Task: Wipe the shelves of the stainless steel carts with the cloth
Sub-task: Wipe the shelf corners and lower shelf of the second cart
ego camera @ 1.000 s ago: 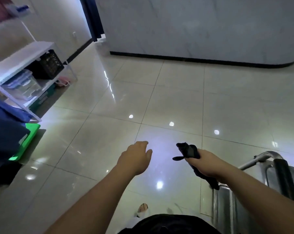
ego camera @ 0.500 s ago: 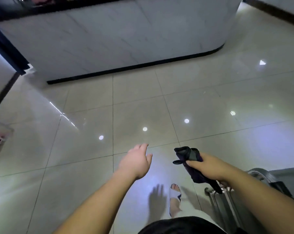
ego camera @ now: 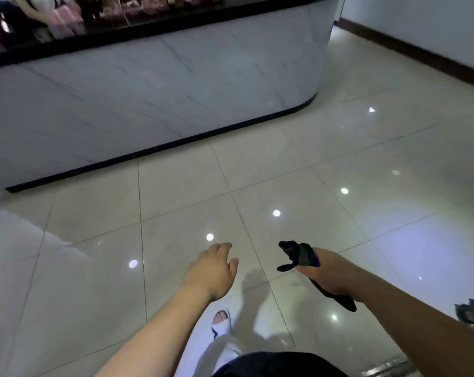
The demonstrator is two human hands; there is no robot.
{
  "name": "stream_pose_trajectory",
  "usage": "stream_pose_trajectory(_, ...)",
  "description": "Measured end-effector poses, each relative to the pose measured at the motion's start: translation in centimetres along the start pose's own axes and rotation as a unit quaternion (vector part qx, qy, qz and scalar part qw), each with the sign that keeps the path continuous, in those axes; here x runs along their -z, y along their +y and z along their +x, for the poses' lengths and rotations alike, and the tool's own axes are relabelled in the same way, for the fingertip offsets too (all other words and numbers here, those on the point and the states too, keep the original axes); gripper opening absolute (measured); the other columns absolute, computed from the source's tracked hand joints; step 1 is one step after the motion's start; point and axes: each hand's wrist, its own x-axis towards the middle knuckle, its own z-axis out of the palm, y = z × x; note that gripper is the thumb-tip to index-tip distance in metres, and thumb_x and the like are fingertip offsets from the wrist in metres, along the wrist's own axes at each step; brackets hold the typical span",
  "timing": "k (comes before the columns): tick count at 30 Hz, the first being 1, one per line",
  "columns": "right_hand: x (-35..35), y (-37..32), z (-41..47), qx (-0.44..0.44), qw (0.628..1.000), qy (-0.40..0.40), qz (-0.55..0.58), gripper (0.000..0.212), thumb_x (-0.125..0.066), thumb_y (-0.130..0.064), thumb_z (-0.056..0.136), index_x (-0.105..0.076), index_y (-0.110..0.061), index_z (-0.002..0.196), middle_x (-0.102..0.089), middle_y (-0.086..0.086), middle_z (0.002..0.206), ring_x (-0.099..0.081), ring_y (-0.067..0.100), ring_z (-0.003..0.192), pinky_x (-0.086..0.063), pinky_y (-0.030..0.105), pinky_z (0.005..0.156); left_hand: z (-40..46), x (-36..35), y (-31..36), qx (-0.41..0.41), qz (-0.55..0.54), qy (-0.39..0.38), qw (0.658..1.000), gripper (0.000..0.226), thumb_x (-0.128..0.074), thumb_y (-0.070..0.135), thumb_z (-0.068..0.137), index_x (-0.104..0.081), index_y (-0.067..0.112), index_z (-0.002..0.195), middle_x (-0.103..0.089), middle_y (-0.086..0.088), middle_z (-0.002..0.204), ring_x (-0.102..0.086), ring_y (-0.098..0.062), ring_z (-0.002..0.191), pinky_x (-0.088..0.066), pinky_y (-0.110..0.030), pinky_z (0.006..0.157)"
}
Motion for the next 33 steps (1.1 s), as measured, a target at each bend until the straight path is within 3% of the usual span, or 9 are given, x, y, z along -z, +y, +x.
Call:
stream_pose_trajectory(2,2.1,-0.1,3.0,-0.013,1.000,0.003,-0.016,0.033,-0.053,-0.058,0.091,-0.064,-0.039,0.117,-0.075,0.000,0.110,-0.070,0.021,0.103,-0.053,0.040,0.097,5.2,1.5,0.6,-0.017,0.015,-0.011,1.000,0.056,-0.033,0.047,0.110,-0.030,0.026,0.162,-0.033,0.001,0.166,-0.039,-0.027,0.146,-0.039,-0.043,0.115)
stream_pose_trajectory(4,4.3,-0.2,5.9,-0.027,0.999,0.019,-0.009,0.044,-0.047,-0.068,0.084,-0.063,-0.046,0.119,-0.075,-0.006,0.111,-0.070,0.018,0.104,-0.053,0.038,0.097,10.7,3.1,1.5,-0.046,0.025,-0.021,0.998,0.056,-0.032,0.048,0.110,-0.029,0.027,0.162,-0.031,0.002,0.167,-0.038,-0.025,0.147,-0.038,-0.042,0.115)
stream_pose_trajectory(8,8.9,-0.6,10.1,-0.067,0.995,0.067,0.026,0.018,-0.045,-0.060,0.094,-0.056,-0.062,0.108,-0.065,-0.043,0.094,-0.068,0.003,0.079,-0.048,0.020,0.071,21.0,6.7,4.7,-0.120,0.059,-0.054,0.990,0.058,-0.030,0.051,0.110,-0.027,0.028,0.163,-0.031,0.003,0.168,-0.037,-0.024,0.148,-0.035,-0.041,0.115)
stream_pose_trajectory(9,9.9,-0.7,10.7,-0.081,0.992,0.084,0.041,0.016,-0.043,-0.063,0.093,-0.055,-0.061,0.103,-0.065,-0.044,0.093,-0.066,0.001,0.080,-0.046,0.019,0.070,23.2,7.5,5.8,-0.140,0.071,-0.065,0.986,0.058,-0.030,0.051,0.110,-0.027,0.028,0.163,-0.031,0.004,0.167,-0.038,-0.023,0.148,-0.035,-0.041,0.115)
stream_pose_trajectory(12,12.9,-0.1,12.2,-0.131,0.978,0.143,0.076,0.038,-0.037,-0.071,0.092,-0.061,-0.044,0.104,-0.070,-0.030,0.102,-0.065,0.004,0.096,-0.049,0.023,0.081,29.8,9.3,10.5,-0.201,0.111,-0.090,0.969,0.058,-0.031,0.051,0.109,-0.028,0.028,0.162,-0.033,0.003,0.166,-0.040,-0.022,0.146,-0.036,-0.041,0.115)
stream_pose_trajectory(15,15.4,2.1,12.8,-0.186,0.963,0.176,0.088,0.042,-0.035,-0.069,0.096,-0.061,-0.038,0.106,-0.072,-0.017,0.107,-0.066,0.010,0.096,-0.052,0.030,0.090,34.4,9.7,16.2,-0.268,0.139,-0.117,0.946,0.057,-0.033,0.050,0.109,-0.030,0.027,0.162,-0.035,0.002,0.166,-0.042,-0.024,0.145,-0.037,-0.042,0.116)
stream_pose_trajectory(19,18.7,6.8,12.6,-0.244,0.936,0.229,0.114,0.040,-0.041,-0.065,0.097,-0.061,-0.034,0.114,-0.069,-0.011,0.105,-0.063,0.007,0.088,-0.048,0.024,0.071,38.9,8.6,24.7,-0.351,0.173,-0.158,0.907,0.056,-0.036,0.049,0.109,-0.032,0.027,0.161,-0.038,0.002,0.164,-0.043,-0.023,0.145,-0.038,-0.043,0.117)
stream_pose_trajectory(25,26.2,15.6,11.7,-0.300,0.897,0.283,0.155,0.036,-0.043,-0.062,0.097,-0.063,-0.035,0.110,-0.069,-0.011,0.099,-0.063,0.006,0.083,-0.045,0.025,0.065,44.4,5.7,39.0,-0.415,0.213,-0.176,0.867,0.056,-0.036,0.047,0.110,-0.030,0.027,0.162,-0.034,0.000,0.166,-0.041,-0.024,0.146,-0.037,-0.043,0.118)
stream_pose_trajectory(33,37.1,23.9,7.9,-0.342,0.849,0.334,0.224,0.031,-0.040,-0.058,0.102,-0.064,-0.039,0.108,-0.072,-0.010,0.111,-0.068,0.020,0.103,-0.055,0.041,0.093,48.3,3.3,55.9,-0.479,0.230,-0.205,0.822,0.056,-0.035,0.046,0.110,-0.028,0.028,0.163,-0.031,0.002,0.168,-0.039,-0.023,0.147,-0.036,-0.044,0.119)
